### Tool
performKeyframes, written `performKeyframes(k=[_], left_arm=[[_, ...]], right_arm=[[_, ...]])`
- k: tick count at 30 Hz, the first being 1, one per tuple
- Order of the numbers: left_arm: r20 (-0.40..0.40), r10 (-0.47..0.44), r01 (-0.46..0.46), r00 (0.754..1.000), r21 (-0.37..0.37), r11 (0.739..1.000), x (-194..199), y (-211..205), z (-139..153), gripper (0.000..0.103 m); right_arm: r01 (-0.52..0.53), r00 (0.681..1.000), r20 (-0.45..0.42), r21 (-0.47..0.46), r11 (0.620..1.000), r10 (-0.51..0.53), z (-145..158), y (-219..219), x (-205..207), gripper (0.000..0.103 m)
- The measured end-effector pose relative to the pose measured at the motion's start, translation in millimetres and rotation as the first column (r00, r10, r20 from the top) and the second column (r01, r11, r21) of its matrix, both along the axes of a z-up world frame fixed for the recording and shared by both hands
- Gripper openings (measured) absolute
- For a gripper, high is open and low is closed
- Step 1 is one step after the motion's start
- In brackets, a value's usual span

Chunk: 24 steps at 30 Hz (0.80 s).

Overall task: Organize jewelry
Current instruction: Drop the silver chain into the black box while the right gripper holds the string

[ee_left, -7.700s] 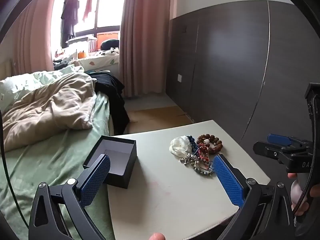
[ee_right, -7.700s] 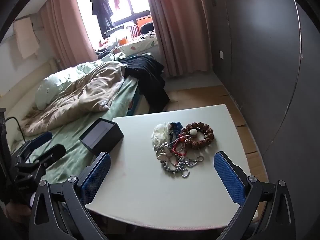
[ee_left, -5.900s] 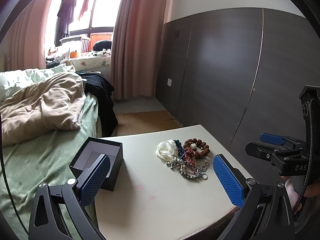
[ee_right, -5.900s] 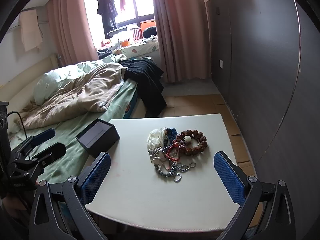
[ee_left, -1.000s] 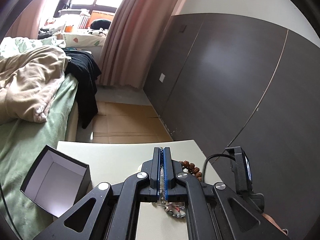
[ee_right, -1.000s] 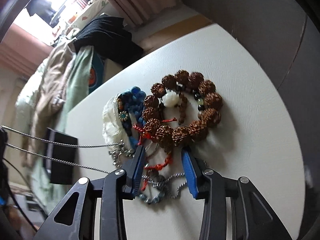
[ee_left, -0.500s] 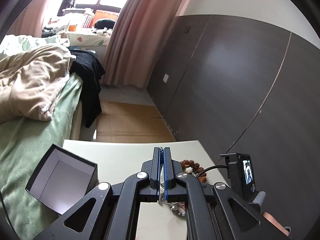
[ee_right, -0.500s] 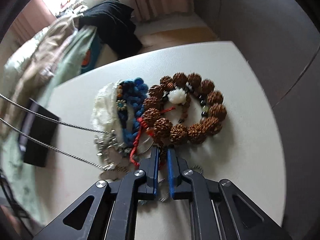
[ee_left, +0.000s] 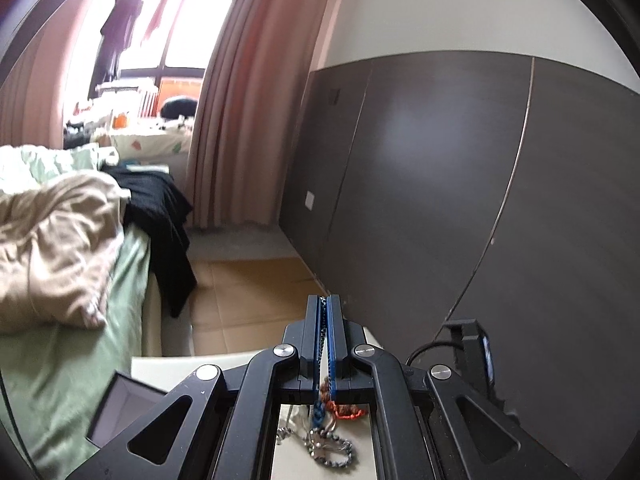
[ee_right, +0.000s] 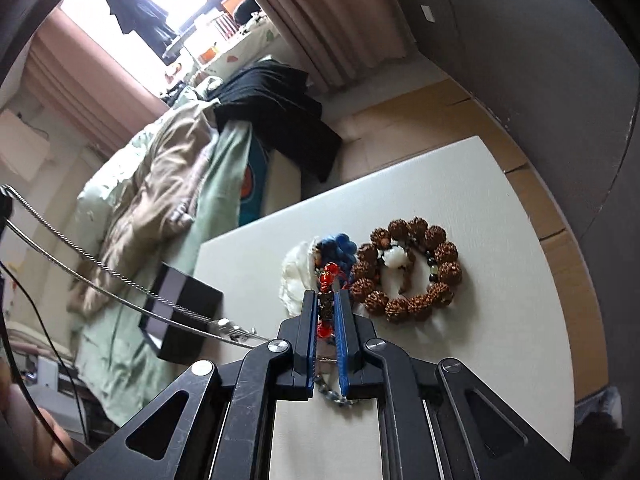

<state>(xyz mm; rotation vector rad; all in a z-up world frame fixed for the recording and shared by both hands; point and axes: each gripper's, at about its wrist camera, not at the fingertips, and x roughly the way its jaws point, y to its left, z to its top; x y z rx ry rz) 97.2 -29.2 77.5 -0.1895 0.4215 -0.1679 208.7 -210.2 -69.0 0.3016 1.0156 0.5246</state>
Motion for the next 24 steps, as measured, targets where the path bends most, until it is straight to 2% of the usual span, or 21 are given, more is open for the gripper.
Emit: performKeyframes(k=[4,14,20,24], left_arm=[[0.054,0.01,-0.012,0.999,0.046,0.999,-10.7,-3.4,27.8,0.002],[0.15,0.04,-0.056,0.988,0.107,0.993,-28.6,5.8,80.9,0.002],[0.196,0.083,-0.113,0.977,0.145,0.983,-38.2,22.9,103.1,0.002],[0.206,0.122,-0.16,0.971,0.175,0.972,-42.2,35.4,107.4,0.002]], right_arm=[[-0.002,1.0,0.006,0.029,1.0,0.002,5.4,0.9,0.7,0.01],[-0.017,0.999,0.031,0.071,0.997,0.015,13.6,7.7,-4.5,0.01],[-0.048,0.998,0.055,0.106,0.993,0.042,19.1,15.2,-8.7,0.01],[-0.07,0.995,0.075,0.106,0.992,0.062,22.5,22.0,-13.9,0.01]])
